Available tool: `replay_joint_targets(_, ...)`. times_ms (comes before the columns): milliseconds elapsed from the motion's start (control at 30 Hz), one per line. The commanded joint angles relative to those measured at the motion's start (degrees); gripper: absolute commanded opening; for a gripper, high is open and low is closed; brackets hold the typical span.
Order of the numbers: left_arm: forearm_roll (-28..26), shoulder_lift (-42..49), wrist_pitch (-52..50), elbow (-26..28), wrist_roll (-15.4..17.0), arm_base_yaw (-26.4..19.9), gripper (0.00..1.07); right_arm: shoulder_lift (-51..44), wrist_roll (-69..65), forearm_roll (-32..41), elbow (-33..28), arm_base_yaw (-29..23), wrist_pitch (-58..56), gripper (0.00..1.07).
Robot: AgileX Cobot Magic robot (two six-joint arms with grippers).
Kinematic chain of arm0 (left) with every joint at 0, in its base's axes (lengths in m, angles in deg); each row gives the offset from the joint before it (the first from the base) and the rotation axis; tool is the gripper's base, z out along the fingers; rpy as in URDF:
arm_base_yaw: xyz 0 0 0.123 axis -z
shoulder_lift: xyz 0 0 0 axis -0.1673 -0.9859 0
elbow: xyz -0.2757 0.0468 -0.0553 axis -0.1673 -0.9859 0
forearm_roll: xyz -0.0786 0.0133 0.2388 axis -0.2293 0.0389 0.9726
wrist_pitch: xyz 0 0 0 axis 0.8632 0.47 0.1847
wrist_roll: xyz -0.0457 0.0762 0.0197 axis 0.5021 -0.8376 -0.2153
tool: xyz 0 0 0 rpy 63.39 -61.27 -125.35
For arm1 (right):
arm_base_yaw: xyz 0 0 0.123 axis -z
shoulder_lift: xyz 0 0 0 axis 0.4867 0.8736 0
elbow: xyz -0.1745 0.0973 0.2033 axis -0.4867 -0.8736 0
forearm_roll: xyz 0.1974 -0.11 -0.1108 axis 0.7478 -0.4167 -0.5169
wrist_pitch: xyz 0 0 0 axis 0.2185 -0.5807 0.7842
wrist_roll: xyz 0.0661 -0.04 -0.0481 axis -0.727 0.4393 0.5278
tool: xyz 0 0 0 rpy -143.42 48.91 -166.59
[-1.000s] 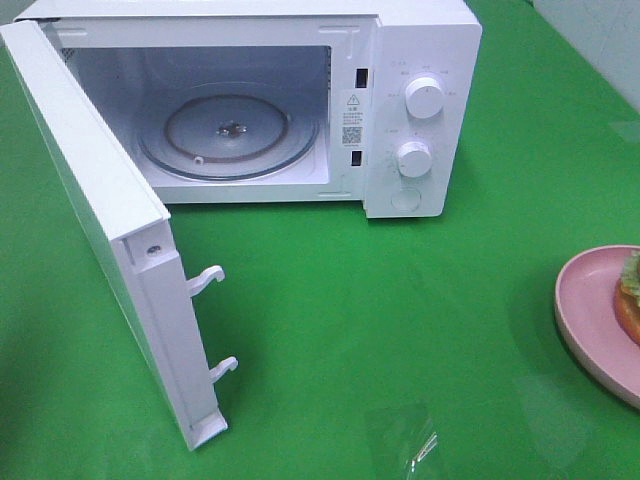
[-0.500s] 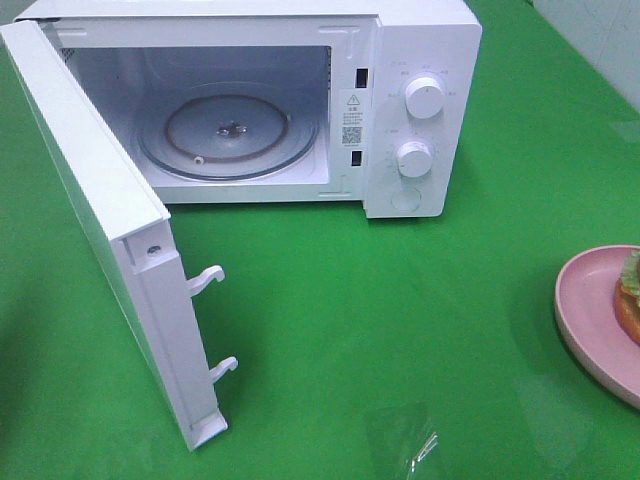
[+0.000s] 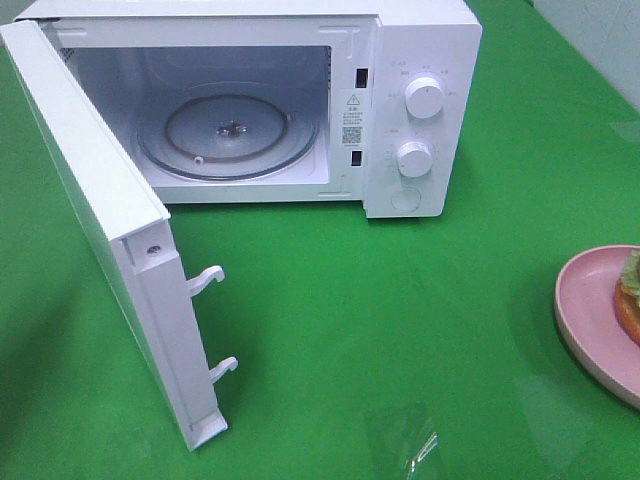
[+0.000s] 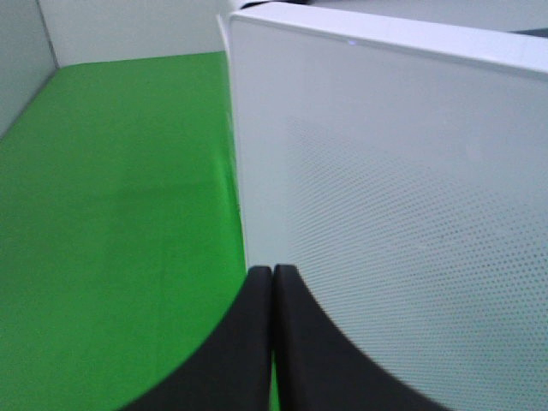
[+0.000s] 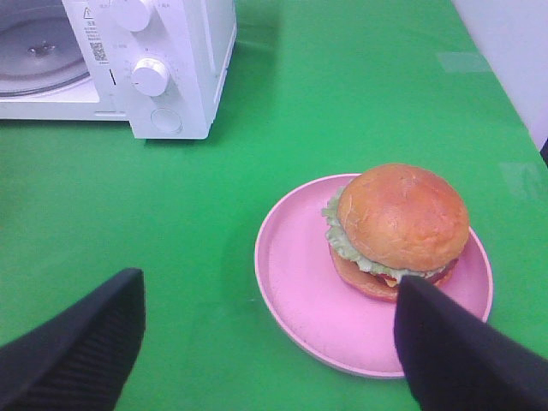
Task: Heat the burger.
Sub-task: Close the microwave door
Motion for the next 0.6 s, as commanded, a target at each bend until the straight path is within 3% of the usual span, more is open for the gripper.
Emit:
replay_joint_targets(33, 4.13, -2.23, -2.69, 1.49, 2.64, -0.17, 0.00, -1.55, 0.11, 0.29, -0.11, 0.17, 0.52, 0.76)
replay_joint_targets(133, 10.31, -5.33, -2.98, 3.72, 4.87, -0.17, 0.00, -1.55, 0.11, 0.29, -0.11, 0.17, 0.52, 0.76)
replay_joint_targets(267, 14.32, -7.62, -3.67, 5.73, 5.21, 0.29, 0.00, -1.55, 0.11, 0.29, -0.11, 0.17, 0.52, 0.76)
replay_joint_targets(500, 14.55, -11.40, -3.50, 7.33, 6.07, 2.81, 0.00, -1.55, 0.11, 0.29, -0.11, 0.17, 0.52, 0.76)
replay_joint_targets(600, 11.97, -14.27, -3.72, 8.37, 5.90, 5.56, 0.00, -1.55, 0.11, 0.29, -0.11, 0.17, 0.52, 0.76)
